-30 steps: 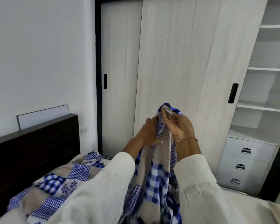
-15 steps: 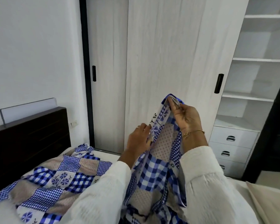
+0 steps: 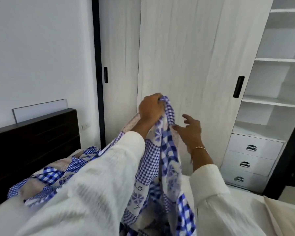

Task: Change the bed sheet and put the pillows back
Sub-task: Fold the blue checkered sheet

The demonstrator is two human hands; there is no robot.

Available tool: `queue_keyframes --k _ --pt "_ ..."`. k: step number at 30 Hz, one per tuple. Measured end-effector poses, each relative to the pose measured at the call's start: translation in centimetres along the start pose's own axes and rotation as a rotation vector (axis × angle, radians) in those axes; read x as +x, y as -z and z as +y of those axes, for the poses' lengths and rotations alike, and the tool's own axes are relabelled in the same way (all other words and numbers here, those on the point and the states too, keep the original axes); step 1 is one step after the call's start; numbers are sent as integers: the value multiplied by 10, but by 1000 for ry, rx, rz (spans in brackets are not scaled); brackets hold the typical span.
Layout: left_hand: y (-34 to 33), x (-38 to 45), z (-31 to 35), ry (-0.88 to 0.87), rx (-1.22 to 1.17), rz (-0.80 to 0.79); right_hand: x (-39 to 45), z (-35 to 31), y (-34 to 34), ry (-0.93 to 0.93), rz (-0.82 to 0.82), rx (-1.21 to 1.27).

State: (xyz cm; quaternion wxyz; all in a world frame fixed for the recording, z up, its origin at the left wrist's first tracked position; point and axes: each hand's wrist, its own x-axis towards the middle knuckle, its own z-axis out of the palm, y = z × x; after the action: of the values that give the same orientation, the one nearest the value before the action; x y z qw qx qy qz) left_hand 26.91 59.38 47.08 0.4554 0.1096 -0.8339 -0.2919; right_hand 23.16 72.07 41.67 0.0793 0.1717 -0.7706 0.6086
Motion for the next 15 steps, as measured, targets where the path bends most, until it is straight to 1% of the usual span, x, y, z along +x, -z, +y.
queue_keyframes --k 2,4,7,10,12,15 --pt "-4 0 11 -147 -30 -193 -5 -6 -5 178 -26 -123" --pt "-4 -6 13 -226 -47 -324 -6 -6 -8 295 40 -101" --pt "0 -18 3 -228 -29 -336 -11 -1 -3 230 190 -34" --pt "4 -34 -20 -247 230 -414 -15 1 -1 183 300 -18" --pt "3 -45 -38 -237 420 -454 -16 0 -2 175 327 -4" --pt "7 -61 -58 -163 654 -416 -16 4 0 141 412 14"
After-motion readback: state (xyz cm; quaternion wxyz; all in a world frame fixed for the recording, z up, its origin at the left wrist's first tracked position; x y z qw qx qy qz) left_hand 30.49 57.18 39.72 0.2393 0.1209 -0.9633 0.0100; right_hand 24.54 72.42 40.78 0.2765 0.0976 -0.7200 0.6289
